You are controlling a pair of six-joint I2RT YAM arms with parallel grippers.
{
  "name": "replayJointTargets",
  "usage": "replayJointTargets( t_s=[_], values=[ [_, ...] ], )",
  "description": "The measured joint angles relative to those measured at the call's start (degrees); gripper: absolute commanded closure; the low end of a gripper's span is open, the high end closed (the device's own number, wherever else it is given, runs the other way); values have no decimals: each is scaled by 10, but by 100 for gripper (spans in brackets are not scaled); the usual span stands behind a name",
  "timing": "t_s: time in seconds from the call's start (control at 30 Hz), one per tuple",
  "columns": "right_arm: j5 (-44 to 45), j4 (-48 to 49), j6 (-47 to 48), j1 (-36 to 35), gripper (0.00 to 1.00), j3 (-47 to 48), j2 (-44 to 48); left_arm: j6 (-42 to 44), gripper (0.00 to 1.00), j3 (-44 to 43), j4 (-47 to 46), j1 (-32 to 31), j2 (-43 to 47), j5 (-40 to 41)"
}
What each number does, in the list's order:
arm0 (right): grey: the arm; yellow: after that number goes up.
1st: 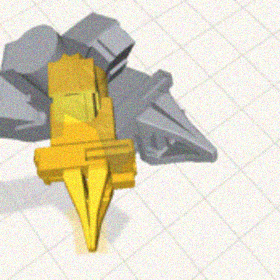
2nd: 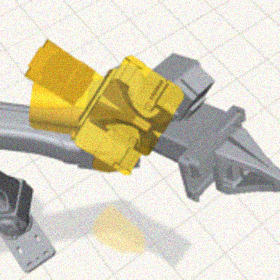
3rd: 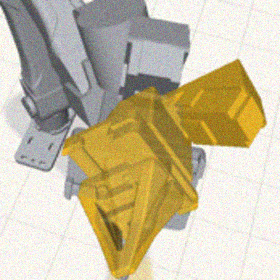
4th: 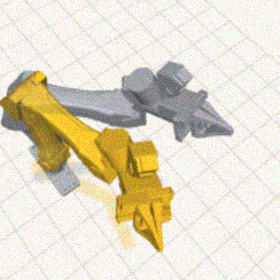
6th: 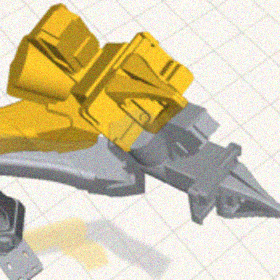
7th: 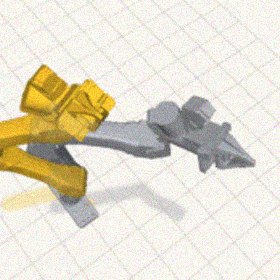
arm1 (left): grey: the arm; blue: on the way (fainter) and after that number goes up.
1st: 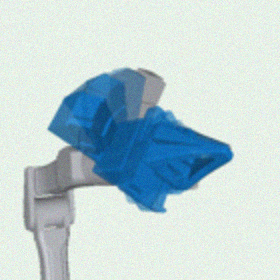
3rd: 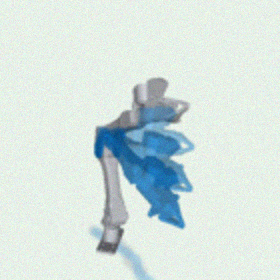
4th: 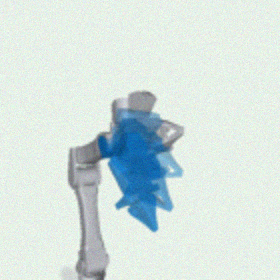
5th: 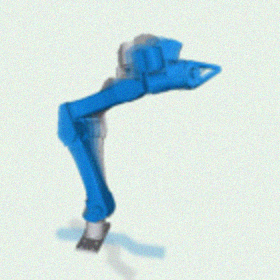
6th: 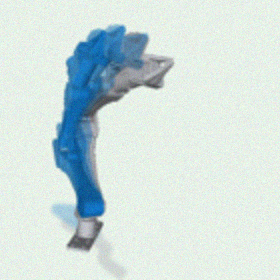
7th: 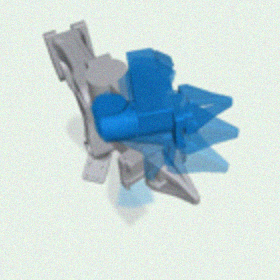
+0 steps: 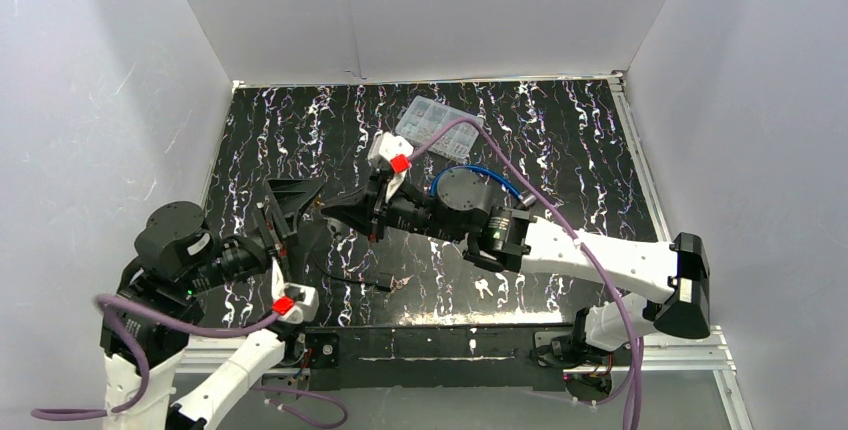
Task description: Unlock with the key
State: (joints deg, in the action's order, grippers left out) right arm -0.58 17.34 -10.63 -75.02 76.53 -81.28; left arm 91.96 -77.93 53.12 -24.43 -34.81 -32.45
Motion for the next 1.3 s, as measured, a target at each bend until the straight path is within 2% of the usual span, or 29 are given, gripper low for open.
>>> replayJointTargets(
  t_s=[0.17, 0.33, 0.5, 0.67, 0.9, 0.97, 1.13, 1.3],
  values=[
    [-13, 52, 9, 1, 99, -68, 4, -12, 2, -26, -17, -9, -6, -80],
    [-24, 62, 21, 6, 99, -140, 36, -27, 2, -74, 0, -9, -16, -95],
    [-34, 67, 38, 12, 99, -183, 109, -78, 2, -160, 92, -9, -52, -98],
    [-55, 70, 60, 17, 99, -184, 167, -196, 2, -255, 176, -9, -133, -116],
    [-78, 61, 68, 17, 99, -182, 196, -309, 2, -210, 178, -9, -182, -134],
    [-85, 54, 68, 17, 99, -182, 197, -325, 5, -210, 172, -9, -194, -141],
    [-91, 38, 68, 18, 99, -181, 197, -343, 22, -242, 184, -9, -231, -179],
    [-93, 32, 68, 18, 99, -181, 197, -337, 28, -274, 230, -9, -266, -217]
  ],
)
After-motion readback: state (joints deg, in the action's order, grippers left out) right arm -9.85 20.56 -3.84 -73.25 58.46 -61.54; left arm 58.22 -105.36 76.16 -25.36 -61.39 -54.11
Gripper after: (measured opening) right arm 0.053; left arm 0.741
